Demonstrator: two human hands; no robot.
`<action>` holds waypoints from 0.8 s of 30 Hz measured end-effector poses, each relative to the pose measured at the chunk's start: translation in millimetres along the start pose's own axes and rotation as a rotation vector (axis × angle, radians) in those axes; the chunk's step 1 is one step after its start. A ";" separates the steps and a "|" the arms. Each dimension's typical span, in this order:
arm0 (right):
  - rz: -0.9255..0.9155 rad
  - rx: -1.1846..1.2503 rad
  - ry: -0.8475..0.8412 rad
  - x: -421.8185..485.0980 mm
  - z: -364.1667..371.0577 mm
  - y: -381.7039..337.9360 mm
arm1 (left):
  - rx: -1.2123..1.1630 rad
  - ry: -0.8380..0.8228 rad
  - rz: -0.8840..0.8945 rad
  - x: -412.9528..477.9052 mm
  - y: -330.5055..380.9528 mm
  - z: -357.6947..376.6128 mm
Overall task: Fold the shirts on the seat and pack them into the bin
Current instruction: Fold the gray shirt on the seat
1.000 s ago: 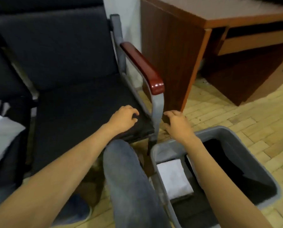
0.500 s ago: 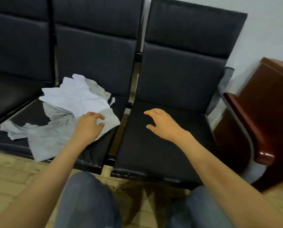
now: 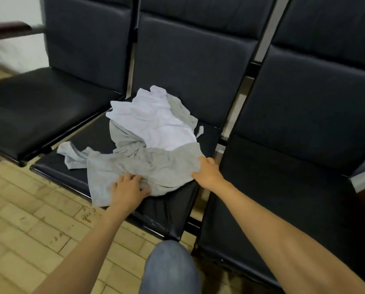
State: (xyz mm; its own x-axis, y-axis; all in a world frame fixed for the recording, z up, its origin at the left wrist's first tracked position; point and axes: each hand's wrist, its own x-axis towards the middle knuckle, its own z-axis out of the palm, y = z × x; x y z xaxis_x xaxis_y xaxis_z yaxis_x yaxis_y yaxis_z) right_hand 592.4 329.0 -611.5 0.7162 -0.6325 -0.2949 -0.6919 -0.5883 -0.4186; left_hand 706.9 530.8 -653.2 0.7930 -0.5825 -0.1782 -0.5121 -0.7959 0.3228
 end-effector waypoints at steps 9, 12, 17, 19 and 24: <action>0.065 0.104 0.127 30.1 29.4 7.7 | 0.027 0.047 0.128 -7.7 14.2 22.4; -0.024 0.208 0.197 18.7 26.7 15.4 | 0.029 0.004 0.157 -5.3 14.6 19.4; -0.090 0.642 0.328 -13.7 -15.2 26.2 | -0.518 0.212 0.035 -1.7 22.2 -2.0; -0.088 0.770 0.360 -26.1 -34.5 33.3 | -0.645 0.216 0.095 -3.8 41.4 -16.1; -0.060 1.012 0.467 -68.5 -79.6 67.7 | -0.772 0.183 0.304 -30.0 113.0 -43.8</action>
State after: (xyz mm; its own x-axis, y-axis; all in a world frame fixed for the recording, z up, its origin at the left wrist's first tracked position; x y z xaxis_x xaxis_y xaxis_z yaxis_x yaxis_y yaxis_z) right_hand 489.2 292.4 -551.3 0.4943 -0.8692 0.0121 -0.1115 -0.0772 -0.9908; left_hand 639.7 465.5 -570.7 0.7325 -0.6639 0.1508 -0.3958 -0.2351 0.8877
